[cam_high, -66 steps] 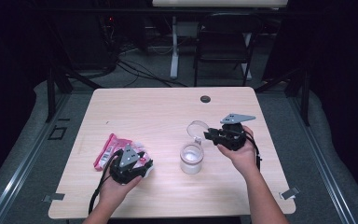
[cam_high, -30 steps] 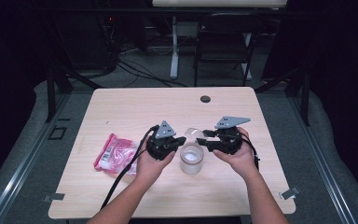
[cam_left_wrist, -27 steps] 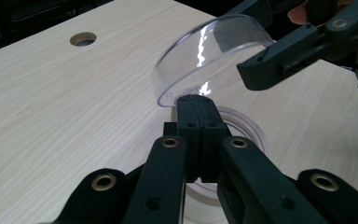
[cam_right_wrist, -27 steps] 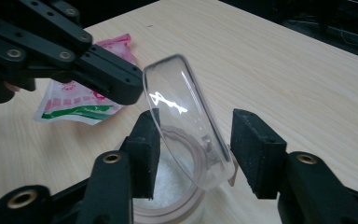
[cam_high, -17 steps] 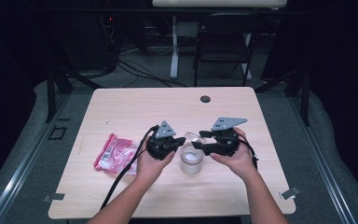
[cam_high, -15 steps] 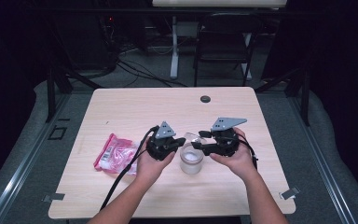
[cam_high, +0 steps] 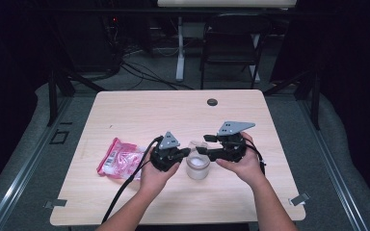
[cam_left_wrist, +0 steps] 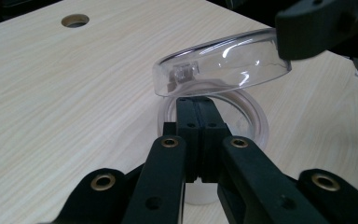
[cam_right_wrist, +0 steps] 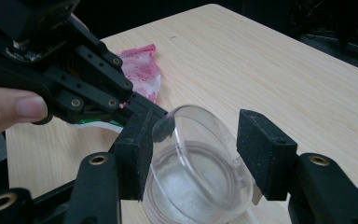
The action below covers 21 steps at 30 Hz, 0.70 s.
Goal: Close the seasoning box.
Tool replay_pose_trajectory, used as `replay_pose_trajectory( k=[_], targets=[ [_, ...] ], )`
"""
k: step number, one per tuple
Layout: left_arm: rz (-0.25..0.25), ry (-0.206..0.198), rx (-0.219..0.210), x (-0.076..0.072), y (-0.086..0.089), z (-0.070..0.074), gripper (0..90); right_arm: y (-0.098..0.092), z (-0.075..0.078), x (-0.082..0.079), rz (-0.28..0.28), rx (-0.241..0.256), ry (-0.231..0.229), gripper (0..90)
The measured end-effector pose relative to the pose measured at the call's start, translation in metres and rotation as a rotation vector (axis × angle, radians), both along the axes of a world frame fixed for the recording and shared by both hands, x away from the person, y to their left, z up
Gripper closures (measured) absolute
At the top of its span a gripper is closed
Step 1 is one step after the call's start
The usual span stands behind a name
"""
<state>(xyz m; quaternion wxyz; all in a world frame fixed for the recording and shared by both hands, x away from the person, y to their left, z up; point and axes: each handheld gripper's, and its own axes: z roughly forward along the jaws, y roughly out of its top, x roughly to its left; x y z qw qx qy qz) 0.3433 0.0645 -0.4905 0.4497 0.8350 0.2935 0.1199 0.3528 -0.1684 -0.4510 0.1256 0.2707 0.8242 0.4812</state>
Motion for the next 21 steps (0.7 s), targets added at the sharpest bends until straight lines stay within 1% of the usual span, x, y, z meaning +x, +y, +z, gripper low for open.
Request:
replay_pose_trajectory(
  k=[1,7,11,15,21],
  targets=[
    [0.005,0.001,-0.001,-0.001,0.0,-0.001,89.6,0.0,0.0,0.0,0.0,0.0,-0.001,45.9],
    [-0.005,0.01,0.002,-0.007,0.001,-0.008,89.5,0.0,0.0,0.0,-0.007,0.002,0.0,45.4],
    [-0.006,0.009,-0.005,-0.011,0.003,-0.012,89.5,-0.001,-0.002,0.002,-0.018,0.009,0.007,45.4],
    [-0.007,0.018,-0.003,-0.013,0.004,-0.014,89.2,-0.002,-0.003,0.003,-0.032,0.017,0.009,45.5],
    [-0.005,0.016,0.001,-0.015,0.005,-0.016,89.1,-0.003,-0.002,0.003,-0.044,0.016,0.004,45.5]
  ],
)
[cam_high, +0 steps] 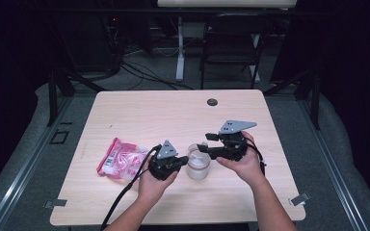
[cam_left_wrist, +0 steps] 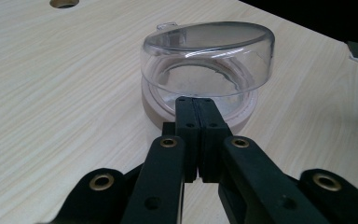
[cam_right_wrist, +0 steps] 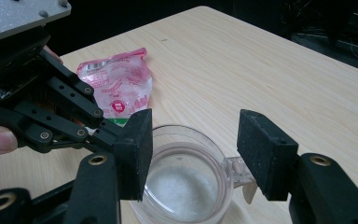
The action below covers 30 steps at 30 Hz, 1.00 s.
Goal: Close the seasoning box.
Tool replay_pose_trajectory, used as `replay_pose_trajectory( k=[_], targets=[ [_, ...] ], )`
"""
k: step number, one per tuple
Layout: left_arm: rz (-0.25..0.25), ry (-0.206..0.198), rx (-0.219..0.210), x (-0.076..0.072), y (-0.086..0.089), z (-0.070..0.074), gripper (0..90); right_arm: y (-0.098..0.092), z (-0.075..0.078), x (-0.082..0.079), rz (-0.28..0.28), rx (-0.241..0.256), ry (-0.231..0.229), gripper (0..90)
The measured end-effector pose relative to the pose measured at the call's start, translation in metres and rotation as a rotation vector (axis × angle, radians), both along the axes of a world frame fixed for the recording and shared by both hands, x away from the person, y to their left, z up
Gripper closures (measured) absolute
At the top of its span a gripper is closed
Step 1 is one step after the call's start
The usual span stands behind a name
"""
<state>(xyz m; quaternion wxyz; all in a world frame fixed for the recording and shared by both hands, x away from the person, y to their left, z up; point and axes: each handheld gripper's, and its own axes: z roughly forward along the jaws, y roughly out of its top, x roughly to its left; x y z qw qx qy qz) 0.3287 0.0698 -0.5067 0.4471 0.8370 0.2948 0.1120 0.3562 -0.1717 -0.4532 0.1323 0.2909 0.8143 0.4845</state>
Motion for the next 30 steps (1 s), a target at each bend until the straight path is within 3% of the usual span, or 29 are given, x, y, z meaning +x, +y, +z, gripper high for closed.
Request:
replay_pose_trajectory(
  k=[30],
  targets=[
    [0.012,0.016,0.025,-0.005,0.008,-0.012,86.4,0.0,-0.001,0.001,-0.006,-0.005,0.003,45.2]
  ],
)
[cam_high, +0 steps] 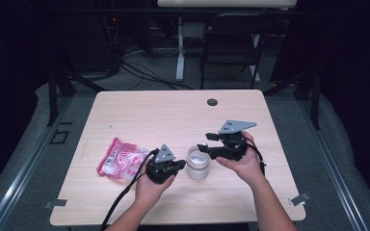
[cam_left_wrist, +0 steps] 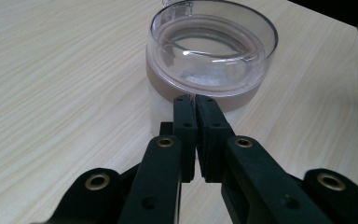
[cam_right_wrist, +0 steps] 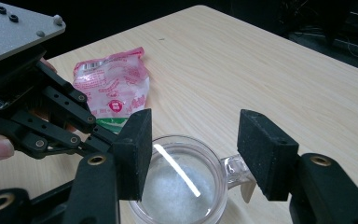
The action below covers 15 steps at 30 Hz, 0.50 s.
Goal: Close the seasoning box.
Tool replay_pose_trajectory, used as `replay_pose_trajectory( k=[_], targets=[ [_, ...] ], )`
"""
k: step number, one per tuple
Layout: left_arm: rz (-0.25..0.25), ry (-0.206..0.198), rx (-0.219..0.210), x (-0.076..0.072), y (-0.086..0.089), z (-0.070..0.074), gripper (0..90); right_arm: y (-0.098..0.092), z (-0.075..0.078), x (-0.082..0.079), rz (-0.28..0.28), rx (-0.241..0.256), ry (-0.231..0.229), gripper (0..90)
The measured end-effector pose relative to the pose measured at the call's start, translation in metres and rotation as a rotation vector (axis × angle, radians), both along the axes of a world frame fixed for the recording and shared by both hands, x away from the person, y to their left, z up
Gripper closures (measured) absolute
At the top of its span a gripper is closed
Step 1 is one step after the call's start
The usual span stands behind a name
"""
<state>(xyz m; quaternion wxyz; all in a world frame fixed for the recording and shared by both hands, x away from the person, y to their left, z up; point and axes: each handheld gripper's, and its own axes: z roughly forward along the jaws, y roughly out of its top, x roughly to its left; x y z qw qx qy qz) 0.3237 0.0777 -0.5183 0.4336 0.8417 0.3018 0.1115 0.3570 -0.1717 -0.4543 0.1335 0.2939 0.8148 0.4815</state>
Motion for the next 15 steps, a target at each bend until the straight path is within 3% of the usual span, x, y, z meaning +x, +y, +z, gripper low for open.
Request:
replay_pose_trajectory(
  k=[15],
  targets=[
    [0.028,-0.007,0.0,0.0,0.011,0.004,78.3,0.0,-0.001,0.001,-0.008,-0.001,-0.001,45.2]
  ],
)
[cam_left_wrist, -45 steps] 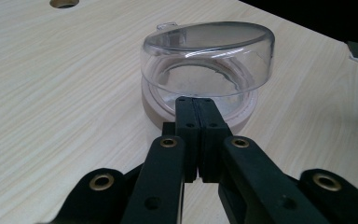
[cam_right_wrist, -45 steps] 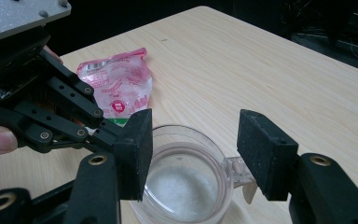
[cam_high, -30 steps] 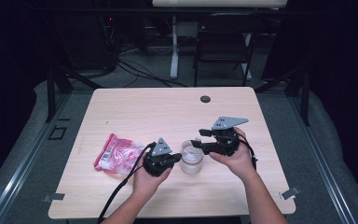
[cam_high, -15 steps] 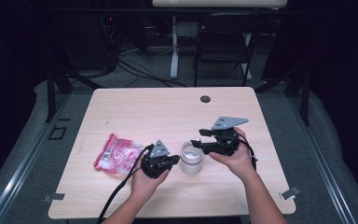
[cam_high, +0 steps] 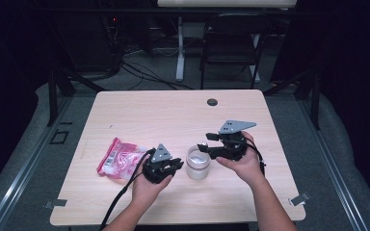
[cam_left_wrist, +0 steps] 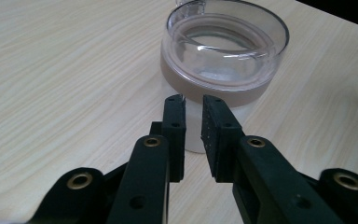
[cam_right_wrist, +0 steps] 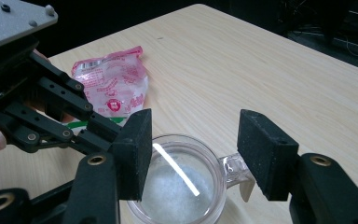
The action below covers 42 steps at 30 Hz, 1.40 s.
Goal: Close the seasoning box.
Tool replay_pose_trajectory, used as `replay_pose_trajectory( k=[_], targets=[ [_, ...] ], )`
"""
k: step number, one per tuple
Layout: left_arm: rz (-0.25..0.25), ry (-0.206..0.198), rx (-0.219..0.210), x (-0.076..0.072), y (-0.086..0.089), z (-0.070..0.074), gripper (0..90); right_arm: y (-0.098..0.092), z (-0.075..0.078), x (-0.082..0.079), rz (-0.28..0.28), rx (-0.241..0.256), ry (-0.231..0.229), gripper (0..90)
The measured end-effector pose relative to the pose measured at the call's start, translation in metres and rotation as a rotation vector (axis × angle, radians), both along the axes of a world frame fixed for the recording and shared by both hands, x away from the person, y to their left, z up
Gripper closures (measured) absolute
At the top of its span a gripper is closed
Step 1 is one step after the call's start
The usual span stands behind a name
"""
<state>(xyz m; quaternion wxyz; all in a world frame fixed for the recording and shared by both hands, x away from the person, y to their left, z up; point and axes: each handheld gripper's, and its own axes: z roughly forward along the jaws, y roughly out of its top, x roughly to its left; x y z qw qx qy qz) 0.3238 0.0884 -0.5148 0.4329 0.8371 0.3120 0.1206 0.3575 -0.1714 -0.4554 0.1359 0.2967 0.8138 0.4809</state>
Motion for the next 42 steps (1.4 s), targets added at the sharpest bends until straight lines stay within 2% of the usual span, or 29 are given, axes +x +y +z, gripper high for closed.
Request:
replay_pose_trajectory(
  k=[9,16,20,25,35,42],
  targets=[
    [0.04,-0.028,-0.01,0.001,0.022,0.01,66.1,0.0,0.0,0.0,-0.005,-0.001,0.0,45.1],
    [0.109,-0.053,-0.017,0.002,0.053,0.022,51.9,-0.001,-0.001,0.001,-0.01,0.001,0.002,45.2],
    [0.148,-0.076,-0.013,0.001,0.071,0.027,48.5,-0.001,-0.001,0.001,-0.011,0.0,0.001,45.1],
    [0.184,-0.079,-0.002,-0.002,0.092,0.03,46.4,-0.001,0.0,0.0,-0.012,-0.003,0.0,45.1],
    [0.262,-0.065,0.009,-0.007,0.134,0.017,44.3,-0.002,0.0,0.001,-0.017,-0.003,-0.003,45.1],
    [0.292,-0.057,0.034,-0.011,0.153,0.001,43.8,-0.001,-0.002,0.001,-0.02,-0.008,0.0,45.1]
  ],
)
